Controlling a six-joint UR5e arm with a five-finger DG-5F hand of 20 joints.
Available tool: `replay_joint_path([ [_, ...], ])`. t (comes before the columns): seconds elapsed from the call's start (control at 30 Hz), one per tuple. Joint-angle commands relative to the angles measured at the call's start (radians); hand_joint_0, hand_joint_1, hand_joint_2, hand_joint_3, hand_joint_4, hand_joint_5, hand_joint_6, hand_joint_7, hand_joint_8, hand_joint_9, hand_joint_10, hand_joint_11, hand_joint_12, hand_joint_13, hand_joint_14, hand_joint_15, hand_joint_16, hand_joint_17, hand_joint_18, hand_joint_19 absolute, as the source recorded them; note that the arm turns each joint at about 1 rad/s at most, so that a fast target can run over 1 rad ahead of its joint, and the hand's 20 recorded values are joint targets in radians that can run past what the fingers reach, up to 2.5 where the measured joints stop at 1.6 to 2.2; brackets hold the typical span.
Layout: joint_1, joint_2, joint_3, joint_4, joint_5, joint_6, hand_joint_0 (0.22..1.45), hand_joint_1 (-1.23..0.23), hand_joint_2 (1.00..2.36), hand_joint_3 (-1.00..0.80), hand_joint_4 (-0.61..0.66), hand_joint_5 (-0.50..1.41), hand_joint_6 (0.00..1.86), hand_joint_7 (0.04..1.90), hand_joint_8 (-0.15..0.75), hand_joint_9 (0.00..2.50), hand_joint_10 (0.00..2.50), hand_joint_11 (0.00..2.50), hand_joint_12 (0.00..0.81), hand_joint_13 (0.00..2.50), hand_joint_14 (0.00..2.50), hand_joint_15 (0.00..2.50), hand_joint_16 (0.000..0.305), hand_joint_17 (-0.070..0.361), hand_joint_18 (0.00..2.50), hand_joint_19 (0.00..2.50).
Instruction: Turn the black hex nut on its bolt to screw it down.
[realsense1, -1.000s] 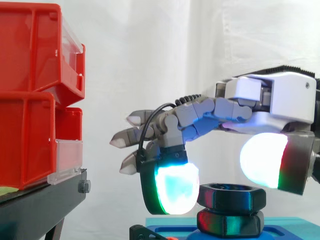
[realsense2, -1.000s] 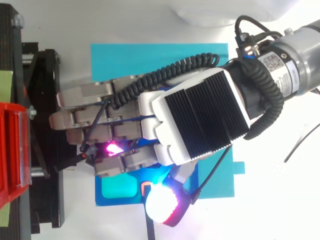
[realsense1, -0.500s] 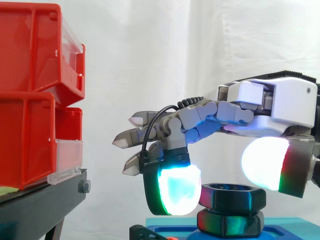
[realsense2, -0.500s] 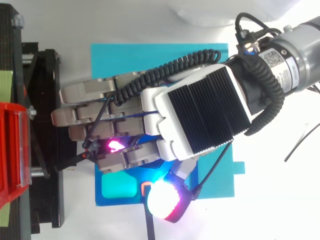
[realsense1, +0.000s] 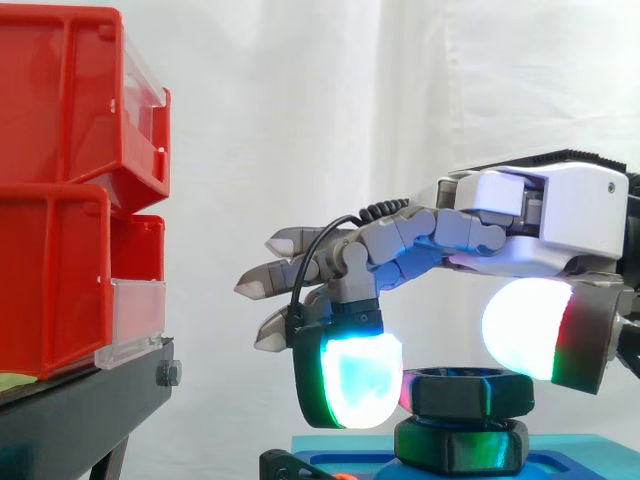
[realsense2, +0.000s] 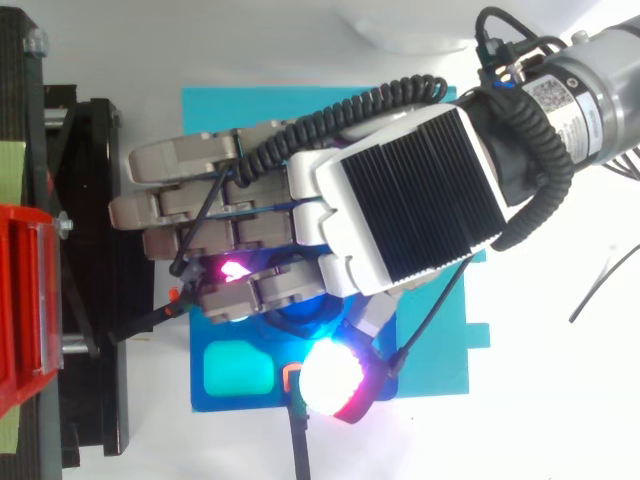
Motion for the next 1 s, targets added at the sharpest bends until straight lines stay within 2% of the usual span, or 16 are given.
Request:
replay_joint_path([
  [0.0, -0.007, -0.001, 0.000, 0.001, -0.009, 0.000, 0.45, -0.19, 1.00, -0.50, 0.22, -0.12, 0.64, 1.24, 0.258, 0.63, 0.00, 0.15, 0.308, 0.30, 0.00, 0.00, 0.055, 0.124, 0.10, 0.00],
  [0.33, -0.034, -0.001, 0.000, 0.004, -0.037, -0.002, 0.45, -0.19, 1.00, -0.50, 0.23, -0.12, 0.64, 1.24, 0.257, 0.64, 0.01, 0.16, 0.308, 0.30, 0.00, 0.00, 0.055, 0.125, 0.09, 0.00],
  [0.37, -0.042, 0.001, 0.000, 0.004, -0.046, -0.002, 0.45, -0.19, 1.00, -0.50, 0.23, -0.12, 0.64, 1.24, 0.257, 0.64, 0.01, 0.16, 0.307, 0.30, 0.00, 0.00, 0.055, 0.125, 0.09, 0.00],
  [0.67, -0.065, 0.001, 0.000, 0.010, -0.086, 0.000, 0.45, -0.19, 1.00, -0.50, 0.22, -0.12, 0.64, 1.25, 0.257, 0.64, 0.00, 0.15, 0.307, 0.30, 0.00, 0.00, 0.056, 0.125, 0.08, 0.00],
  [0.93, -0.050, 0.001, 0.009, 0.037, -0.084, 0.005, 0.45, -0.18, 1.00, -0.50, 0.22, -0.12, 0.62, 1.23, 0.257, 0.64, 0.00, 0.14, 0.309, 0.30, 0.00, 0.00, 0.056, 0.127, 0.08, 0.00],
  [0.97, -0.042, 0.001, 0.011, 0.044, -0.081, 0.008, 0.45, -0.18, 1.00, -0.50, 0.22, -0.12, 0.60, 1.28, 0.257, 0.64, 0.01, 0.15, 0.310, 0.30, 0.00, 0.00, 0.057, 0.128, 0.08, 0.00],
])
